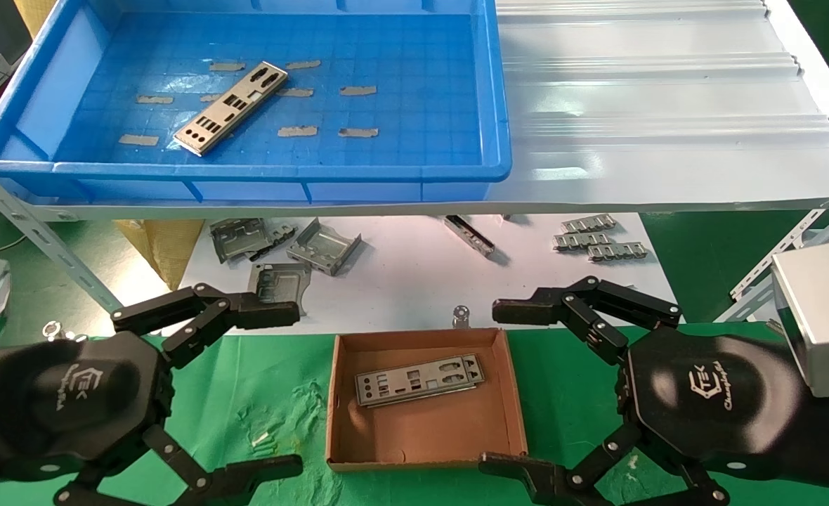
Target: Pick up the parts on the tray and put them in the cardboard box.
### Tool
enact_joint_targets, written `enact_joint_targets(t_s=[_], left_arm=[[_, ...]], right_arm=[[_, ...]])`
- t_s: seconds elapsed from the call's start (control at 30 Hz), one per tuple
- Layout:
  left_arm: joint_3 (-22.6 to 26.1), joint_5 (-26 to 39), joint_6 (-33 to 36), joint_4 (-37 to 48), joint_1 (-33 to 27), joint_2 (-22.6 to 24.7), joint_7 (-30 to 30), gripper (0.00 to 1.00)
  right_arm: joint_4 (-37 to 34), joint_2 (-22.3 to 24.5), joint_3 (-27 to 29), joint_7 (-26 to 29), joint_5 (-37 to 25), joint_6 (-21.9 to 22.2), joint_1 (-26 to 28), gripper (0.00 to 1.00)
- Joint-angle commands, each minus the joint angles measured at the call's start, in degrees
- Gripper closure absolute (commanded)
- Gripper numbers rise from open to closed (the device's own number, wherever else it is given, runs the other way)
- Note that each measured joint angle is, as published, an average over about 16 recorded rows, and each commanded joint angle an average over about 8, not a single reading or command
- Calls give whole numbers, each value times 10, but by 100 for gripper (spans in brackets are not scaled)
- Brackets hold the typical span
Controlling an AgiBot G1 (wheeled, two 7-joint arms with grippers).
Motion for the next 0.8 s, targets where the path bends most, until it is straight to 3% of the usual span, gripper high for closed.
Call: enact_joint_targets(t_s=[0.03, 0.8], left_arm=[[0, 0, 0, 0, 0, 0, 0, 0], [0, 0, 0, 0, 0, 0, 0, 0]], right_arm=[[0, 0, 0, 0, 0, 0, 0, 0], [0, 0, 0, 0, 0, 0, 0, 0]])
